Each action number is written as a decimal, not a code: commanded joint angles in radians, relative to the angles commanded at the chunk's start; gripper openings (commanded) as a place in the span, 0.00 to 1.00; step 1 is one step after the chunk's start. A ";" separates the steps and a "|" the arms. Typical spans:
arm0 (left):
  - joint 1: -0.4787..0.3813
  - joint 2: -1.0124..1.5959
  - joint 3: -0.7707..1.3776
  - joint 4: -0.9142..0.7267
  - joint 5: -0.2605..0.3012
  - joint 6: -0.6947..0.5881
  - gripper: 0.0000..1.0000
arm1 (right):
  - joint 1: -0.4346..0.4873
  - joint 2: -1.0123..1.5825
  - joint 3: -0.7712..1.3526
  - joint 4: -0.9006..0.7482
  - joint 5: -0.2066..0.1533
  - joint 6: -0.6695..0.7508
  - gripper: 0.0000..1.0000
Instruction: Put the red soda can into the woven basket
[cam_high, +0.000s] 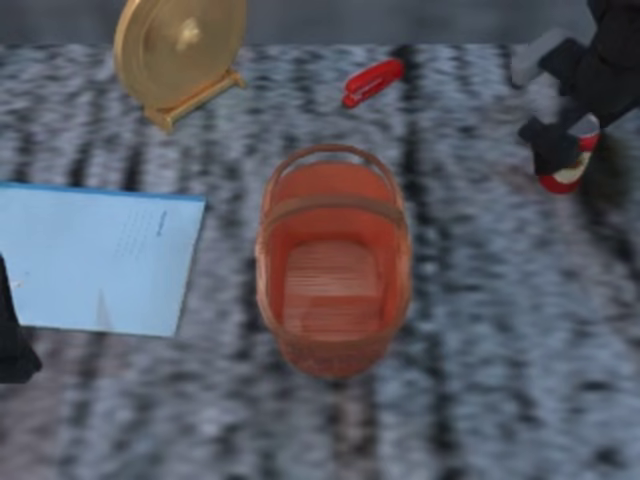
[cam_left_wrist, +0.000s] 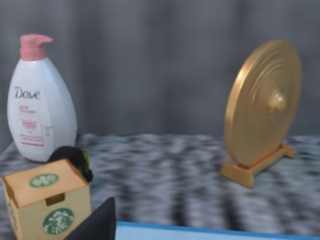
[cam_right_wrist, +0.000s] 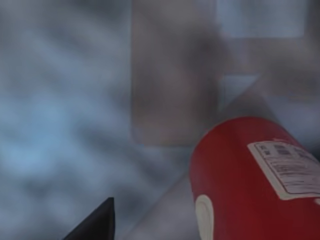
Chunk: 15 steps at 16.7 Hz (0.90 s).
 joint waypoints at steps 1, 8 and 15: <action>0.000 0.000 0.000 0.000 0.000 0.000 1.00 | 0.001 0.000 -0.015 0.015 0.000 0.001 1.00; 0.000 0.000 0.000 0.000 0.000 0.000 1.00 | 0.001 0.000 -0.020 0.020 0.000 0.001 0.77; 0.000 0.000 0.000 0.000 0.000 0.000 1.00 | 0.001 0.000 -0.020 0.020 0.000 0.001 0.25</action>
